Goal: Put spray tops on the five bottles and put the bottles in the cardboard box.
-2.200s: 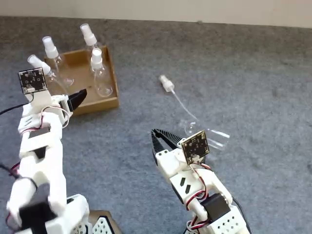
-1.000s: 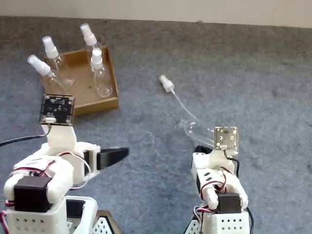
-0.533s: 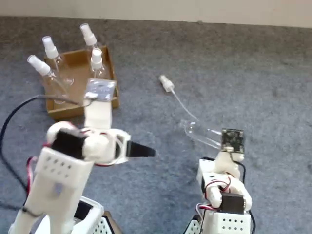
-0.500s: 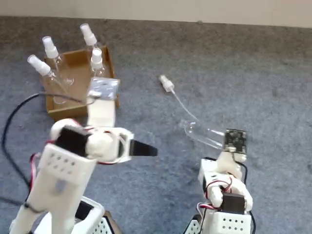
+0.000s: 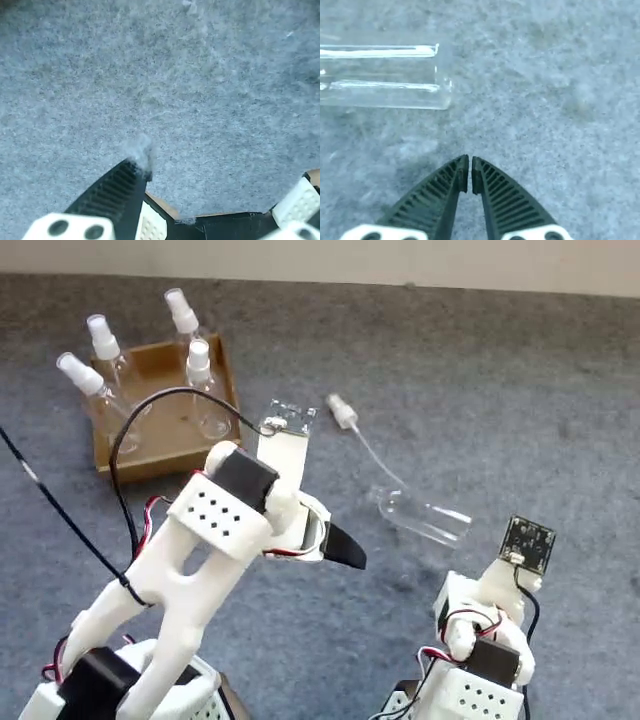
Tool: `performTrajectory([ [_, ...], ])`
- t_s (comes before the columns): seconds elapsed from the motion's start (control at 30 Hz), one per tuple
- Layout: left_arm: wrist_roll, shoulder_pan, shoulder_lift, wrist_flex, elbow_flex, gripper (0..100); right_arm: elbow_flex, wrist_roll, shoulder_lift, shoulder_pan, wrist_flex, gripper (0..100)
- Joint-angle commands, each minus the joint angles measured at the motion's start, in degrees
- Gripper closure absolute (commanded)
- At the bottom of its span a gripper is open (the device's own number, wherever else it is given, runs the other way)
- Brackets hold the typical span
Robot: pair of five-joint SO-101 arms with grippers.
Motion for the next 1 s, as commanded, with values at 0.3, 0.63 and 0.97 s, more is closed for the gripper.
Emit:
performTrajectory([
  [0.3,1.0,2.0,0.6,-5.5,-2.5,54,6.5,-0.4,-0.8,5.4,2.7,98.7],
  [0.63,7.7,3.8,4.1,-12.5,-3.3,54,6.5,-0.1,-0.8,24.2,2.7,98.7],
  [0.97,7.9,6.4,26.4,-15.4,-20.6,54,6.6,-0.1,-0.8,28.6,2.7,98.7],
])
